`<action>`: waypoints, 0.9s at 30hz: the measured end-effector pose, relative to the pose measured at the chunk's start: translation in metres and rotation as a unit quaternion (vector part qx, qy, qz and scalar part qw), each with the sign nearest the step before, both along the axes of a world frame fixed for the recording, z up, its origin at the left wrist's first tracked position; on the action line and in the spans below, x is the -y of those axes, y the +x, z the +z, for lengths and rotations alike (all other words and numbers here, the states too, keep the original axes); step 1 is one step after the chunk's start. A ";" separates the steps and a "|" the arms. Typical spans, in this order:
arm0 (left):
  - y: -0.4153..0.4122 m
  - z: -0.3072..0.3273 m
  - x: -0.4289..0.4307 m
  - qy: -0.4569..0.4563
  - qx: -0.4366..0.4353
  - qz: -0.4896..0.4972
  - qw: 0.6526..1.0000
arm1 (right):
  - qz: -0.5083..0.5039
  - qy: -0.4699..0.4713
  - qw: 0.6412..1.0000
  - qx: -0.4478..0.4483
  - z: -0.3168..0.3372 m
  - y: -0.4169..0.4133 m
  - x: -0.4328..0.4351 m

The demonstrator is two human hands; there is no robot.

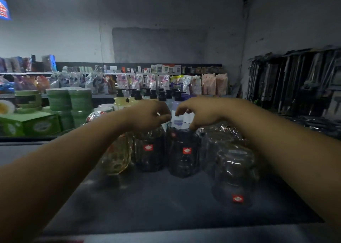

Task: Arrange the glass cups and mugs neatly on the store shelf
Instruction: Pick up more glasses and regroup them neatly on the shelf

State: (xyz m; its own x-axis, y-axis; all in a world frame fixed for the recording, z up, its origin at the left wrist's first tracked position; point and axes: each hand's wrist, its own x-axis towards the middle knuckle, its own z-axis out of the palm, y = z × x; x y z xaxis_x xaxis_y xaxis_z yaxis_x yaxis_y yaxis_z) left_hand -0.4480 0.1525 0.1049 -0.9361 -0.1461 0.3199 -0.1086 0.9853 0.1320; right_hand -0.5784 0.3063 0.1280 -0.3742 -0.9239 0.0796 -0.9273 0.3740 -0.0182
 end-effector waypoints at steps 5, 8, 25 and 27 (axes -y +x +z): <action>-0.022 0.003 0.030 0.004 0.075 -0.052 0.996 | 0.000 0.096 0.990 0.100 0.008 -0.020 0.022; -0.032 0.004 0.037 -0.001 0.105 -0.075 0.992 | -0.004 0.098 0.982 0.160 0.007 -0.032 0.028; -0.045 0.030 0.033 0.175 0.084 -0.114 0.974 | 0.045 -0.114 0.939 0.321 0.030 -0.039 0.017; -0.043 0.035 0.029 0.189 0.078 -0.118 0.972 | 0.055 -0.143 0.923 0.353 0.032 -0.036 0.012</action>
State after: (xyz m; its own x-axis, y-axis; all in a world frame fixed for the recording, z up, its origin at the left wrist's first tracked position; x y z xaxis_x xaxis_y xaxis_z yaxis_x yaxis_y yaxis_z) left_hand -0.4909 0.1237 0.1403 -0.9905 -0.0016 0.1373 0.0665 0.8694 0.4897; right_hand -0.6147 0.2938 0.1604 -0.3305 -0.9387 0.0985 -0.6789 0.1639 -0.7157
